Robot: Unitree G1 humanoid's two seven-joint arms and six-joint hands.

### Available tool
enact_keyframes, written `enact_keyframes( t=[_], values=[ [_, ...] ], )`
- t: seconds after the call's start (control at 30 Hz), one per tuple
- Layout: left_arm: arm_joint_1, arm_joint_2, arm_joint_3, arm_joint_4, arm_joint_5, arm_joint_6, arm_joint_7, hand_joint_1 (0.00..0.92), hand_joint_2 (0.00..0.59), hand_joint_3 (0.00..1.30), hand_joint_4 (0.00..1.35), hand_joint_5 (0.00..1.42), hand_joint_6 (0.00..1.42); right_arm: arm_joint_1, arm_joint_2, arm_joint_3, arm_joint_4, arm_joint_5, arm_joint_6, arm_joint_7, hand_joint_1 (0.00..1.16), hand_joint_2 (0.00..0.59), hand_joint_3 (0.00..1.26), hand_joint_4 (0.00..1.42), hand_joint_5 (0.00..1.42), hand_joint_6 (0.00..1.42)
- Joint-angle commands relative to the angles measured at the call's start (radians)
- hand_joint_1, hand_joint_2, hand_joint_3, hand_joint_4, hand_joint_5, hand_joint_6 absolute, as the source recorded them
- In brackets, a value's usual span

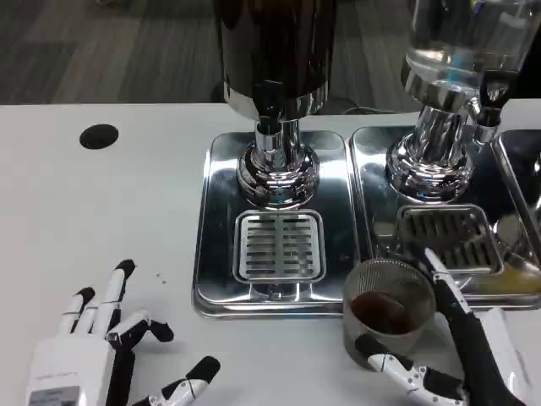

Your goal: Grasp the cup under the faucet to collect the drink, then remove the cup.

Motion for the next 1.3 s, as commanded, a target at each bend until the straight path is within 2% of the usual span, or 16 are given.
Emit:
enact_keyframes(
  t=[0.03,0.2,0.33,0.47,0.57,0.6,0.67,0.7,0.77,0.87,0.93,0.97,1.07,1.1,1.17,1.3],
  values=[
    [0.001,0.011,0.003,0.005,0.007,-0.005,0.009,0.0,0.15,0.66,0.04,0.19,0.13,-0.004,-0.014,0.003,-0.001,0.036,-0.02,0.047,0.6,0.152,0.0,0.0,0.06,0.18],
    [-0.003,0.008,0.0,0.003,0.009,-0.006,0.006,0.0,0.153,0.67,0.04,0.19,0.13,0.009,-0.017,-0.005,-0.017,0.065,-0.034,0.071,0.56,0.147,0.0,0.0,0.0,0.13],
    [-0.003,0.005,-0.002,0.001,0.009,-0.007,0.007,0.0,0.154,0.67,0.04,0.19,0.13,0.025,-0.017,-0.018,-0.04,0.095,-0.041,0.089,0.49,0.148,0.0,0.0,0.0,0.03],
    [0.002,0.006,0.002,-0.002,0.004,-0.01,0.01,0.0,0.155,0.67,0.04,0.19,0.13,0.048,-0.009,-0.047,-0.06,0.199,-0.059,0.128,0.41,0.148,0.0,0.0,0.0,0.0],
    [0.004,0.006,0.005,-0.001,-0.002,-0.015,0.011,0.0,0.155,0.67,0.04,0.2,0.13,0.063,-0.014,-0.079,-0.092,0.241,-0.056,0.15,0.38,0.15,0.0,0.0,0.0,0.0],
    [0.004,0.006,0.005,0.0,-0.003,-0.016,0.012,0.0,0.155,0.67,0.04,0.2,0.13,0.067,-0.014,-0.09,-0.102,0.251,-0.054,0.156,0.35,0.17,0.0,0.0,0.0,0.0],
    [0.002,0.001,0.006,0.004,-0.019,-0.035,0.014,0.0,0.151,0.66,0.04,0.2,0.13,0.073,-0.008,-0.111,-0.12,0.275,-0.05,0.163,0.29,0.307,0.0,0.0,0.0,0.0],
    [0.002,-0.002,0.008,0.006,-0.029,-0.046,0.015,0.0,0.152,0.65,0.04,0.2,0.13,0.077,0.008,-0.13,-0.135,0.302,-0.044,0.158,0.23,0.365,0.0,0.0,0.0,0.0],
    [0.001,-0.005,0.012,-0.001,-0.035,-0.057,0.014,0.0,0.158,0.6,0.04,0.2,0.12,0.082,0.032,-0.171,-0.175,0.325,-0.016,0.14,0.19,0.455,0.03,0.0,0.0,0.0],
    [-0.005,-0.005,0.02,-0.018,-0.037,-0.053,0.004,0.0,0.164,0.57,0.04,0.19,0.11,0.064,0.023,-0.227,-0.249,0.254,0.065,0.108,0.16,0.535,0.11,0.0,0.0,0.0],
    [-0.007,-0.003,0.022,-0.022,-0.038,-0.051,-0.001,0.0,0.166,0.55,0.04,0.19,0.11,0.055,0.014,-0.248,-0.288,0.186,0.117,0.089,0.17,0.581,0.16,0.06,0.0,0.0],
    [-0.008,-0.003,0.023,-0.024,-0.038,-0.051,-0.003,0.0,0.166,0.54,0.04,0.19,0.11,0.05,0.009,-0.257,-0.306,0.146,0.149,0.077,0.18,0.585,0.19,0.08,0.0,0.0],
    [-0.016,0.0,0.03,-0.025,-0.041,-0.046,-0.013,0.0,0.163,0.48,0.03,0.18,0.11,-0.003,-0.048,-0.268,-0.31,0.028,0.283,0.081,0.19,0.585,0.19,0.09,0.0,0.0],
    [-0.017,0.0,0.031,-0.025,-0.042,-0.044,-0.015,0.0,0.164,0.46,0.03,0.18,0.1,-0.018,-0.065,-0.268,-0.3,-0.004,0.307,0.077,0.16,0.584,0.17,0.07,0.0,0.0],
    [-0.019,0.001,0.033,-0.028,-0.035,-0.039,-0.018,0.0,0.157,0.4,0.01,0.17,0.1,-0.039,-0.122,-0.251,-0.278,-0.144,0.365,0.023,0.02,0.575,0.13,0.01,0.0,0.0],
    [-0.02,0.003,0.029,-0.027,-0.021,-0.034,-0.025,0.0,0.148,0.22,0.0,0.14,0.07,-0.05,-0.197,-0.195,-0.249,-0.374,0.439,-0.096,0.0,0.542,0.05,0.0,0.0,0.0]
  ],
)
